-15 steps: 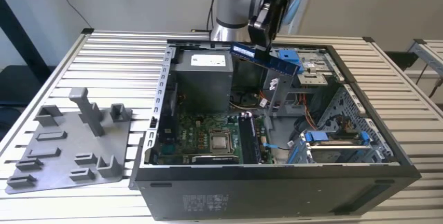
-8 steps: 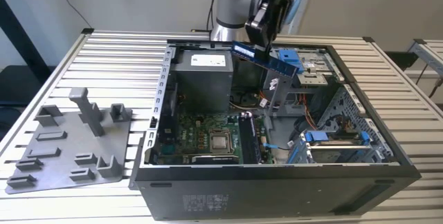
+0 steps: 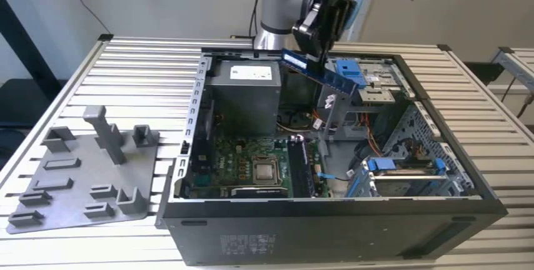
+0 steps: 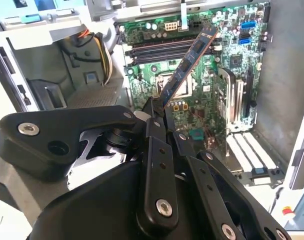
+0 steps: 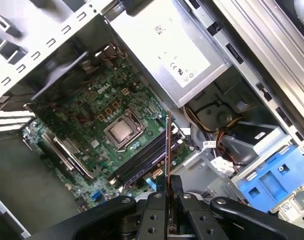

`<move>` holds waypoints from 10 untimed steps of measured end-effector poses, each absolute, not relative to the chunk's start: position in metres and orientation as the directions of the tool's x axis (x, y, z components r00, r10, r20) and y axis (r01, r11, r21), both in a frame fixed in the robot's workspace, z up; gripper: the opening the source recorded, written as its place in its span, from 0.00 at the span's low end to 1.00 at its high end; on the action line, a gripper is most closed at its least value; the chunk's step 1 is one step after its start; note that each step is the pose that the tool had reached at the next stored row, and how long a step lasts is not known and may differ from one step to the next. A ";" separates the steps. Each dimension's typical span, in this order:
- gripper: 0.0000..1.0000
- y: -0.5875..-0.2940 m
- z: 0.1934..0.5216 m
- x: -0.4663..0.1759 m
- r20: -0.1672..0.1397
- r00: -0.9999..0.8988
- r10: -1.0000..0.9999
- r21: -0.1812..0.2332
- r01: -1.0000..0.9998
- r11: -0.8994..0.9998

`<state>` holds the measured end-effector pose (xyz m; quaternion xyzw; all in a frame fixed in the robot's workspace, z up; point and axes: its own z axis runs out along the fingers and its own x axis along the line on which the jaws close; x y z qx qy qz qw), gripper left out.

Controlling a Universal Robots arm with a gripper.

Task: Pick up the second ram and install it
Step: 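Insert the second ram into the second slot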

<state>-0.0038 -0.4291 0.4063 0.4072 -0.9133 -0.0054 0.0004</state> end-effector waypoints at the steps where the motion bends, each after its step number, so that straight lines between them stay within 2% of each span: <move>1: 0.14 -0.429 0.406 -0.004 -0.004 -0.679 -0.734 0.010 -0.734 0.679; 10: 0.14 -0.429 0.405 -0.004 -0.004 -0.765 -0.644 0.010 -0.644 0.765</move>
